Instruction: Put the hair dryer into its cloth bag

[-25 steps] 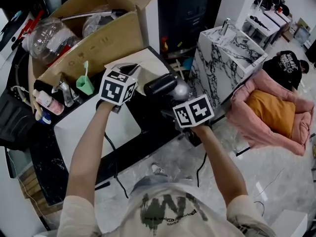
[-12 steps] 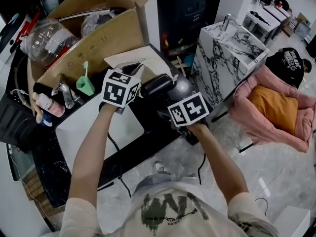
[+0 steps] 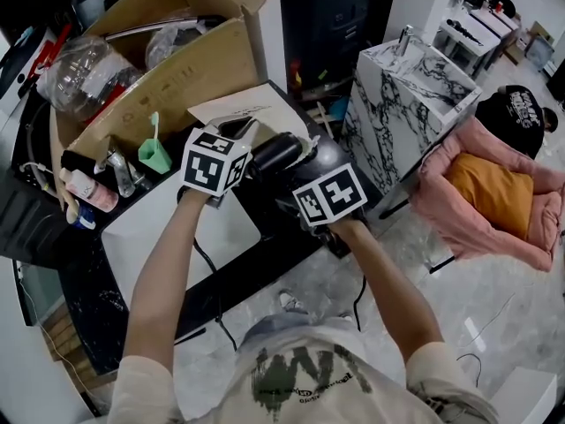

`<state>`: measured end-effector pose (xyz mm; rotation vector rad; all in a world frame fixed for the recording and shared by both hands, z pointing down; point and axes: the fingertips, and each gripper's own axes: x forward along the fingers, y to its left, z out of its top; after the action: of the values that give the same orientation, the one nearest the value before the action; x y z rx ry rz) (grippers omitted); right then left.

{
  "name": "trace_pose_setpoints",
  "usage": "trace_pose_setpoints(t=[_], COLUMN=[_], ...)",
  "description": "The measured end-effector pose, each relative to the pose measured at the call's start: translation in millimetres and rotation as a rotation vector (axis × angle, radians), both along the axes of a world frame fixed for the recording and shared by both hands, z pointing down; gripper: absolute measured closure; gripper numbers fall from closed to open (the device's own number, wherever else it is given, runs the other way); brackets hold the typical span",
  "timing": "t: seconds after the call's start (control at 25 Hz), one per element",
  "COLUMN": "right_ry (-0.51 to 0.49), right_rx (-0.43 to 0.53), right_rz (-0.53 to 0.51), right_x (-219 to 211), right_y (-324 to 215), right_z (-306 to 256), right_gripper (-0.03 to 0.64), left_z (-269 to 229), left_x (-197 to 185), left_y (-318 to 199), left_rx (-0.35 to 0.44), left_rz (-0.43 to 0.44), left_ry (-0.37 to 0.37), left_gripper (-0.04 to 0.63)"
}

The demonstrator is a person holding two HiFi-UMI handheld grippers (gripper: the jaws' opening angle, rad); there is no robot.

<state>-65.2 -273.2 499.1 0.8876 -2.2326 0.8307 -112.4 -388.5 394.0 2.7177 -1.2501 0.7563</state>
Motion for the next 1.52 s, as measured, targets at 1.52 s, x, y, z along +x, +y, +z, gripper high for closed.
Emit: trace_pose_setpoints(t=[1.52], right_ry=[-0.029], right_rx=[-0.053], right_rz=[0.041], right_x=[-48.8], right_y=[-94.6], right_z=[6.4], right_gripper=[0.356], left_z=[-2.4], left_x=[-11.6], left_y=[23.3], left_rx=[-0.023], left_rz=[0.091], left_ry=[0.075], left_gripper=[0.563])
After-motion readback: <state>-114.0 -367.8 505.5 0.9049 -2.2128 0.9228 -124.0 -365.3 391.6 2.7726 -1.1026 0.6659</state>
